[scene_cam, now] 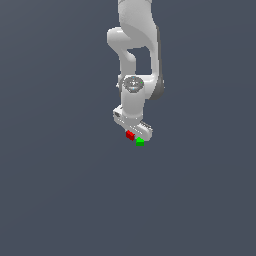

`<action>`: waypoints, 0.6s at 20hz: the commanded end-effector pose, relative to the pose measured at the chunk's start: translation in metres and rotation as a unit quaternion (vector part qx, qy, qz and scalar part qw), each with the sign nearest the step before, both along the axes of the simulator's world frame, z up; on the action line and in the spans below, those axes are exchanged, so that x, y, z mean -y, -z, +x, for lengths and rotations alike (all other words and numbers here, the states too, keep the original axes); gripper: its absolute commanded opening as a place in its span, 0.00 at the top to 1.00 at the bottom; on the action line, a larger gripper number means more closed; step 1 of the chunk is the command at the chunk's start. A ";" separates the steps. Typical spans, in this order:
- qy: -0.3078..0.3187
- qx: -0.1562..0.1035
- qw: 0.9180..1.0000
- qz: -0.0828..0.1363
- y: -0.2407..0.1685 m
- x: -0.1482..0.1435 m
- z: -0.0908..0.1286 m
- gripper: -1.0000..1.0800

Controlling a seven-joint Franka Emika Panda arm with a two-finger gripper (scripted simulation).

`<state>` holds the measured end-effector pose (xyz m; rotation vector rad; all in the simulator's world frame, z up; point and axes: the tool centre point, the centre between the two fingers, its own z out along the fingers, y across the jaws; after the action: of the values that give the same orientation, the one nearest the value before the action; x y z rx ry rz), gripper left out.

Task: Stack the red cube on top of the green cube.

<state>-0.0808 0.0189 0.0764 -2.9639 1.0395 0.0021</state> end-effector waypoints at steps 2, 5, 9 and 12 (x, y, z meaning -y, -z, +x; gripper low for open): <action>0.001 0.001 1.000 0.000 0.008 -0.025 0.002 1.00; 0.001 0.001 1.000 0.000 0.013 -0.038 0.004 1.00; 0.001 0.000 1.000 0.000 0.016 -0.046 0.006 1.00; 0.001 0.000 1.000 0.000 0.016 -0.046 0.006 0.04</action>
<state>-0.0752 0.0651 0.0603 -2.9640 1.0400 0.0013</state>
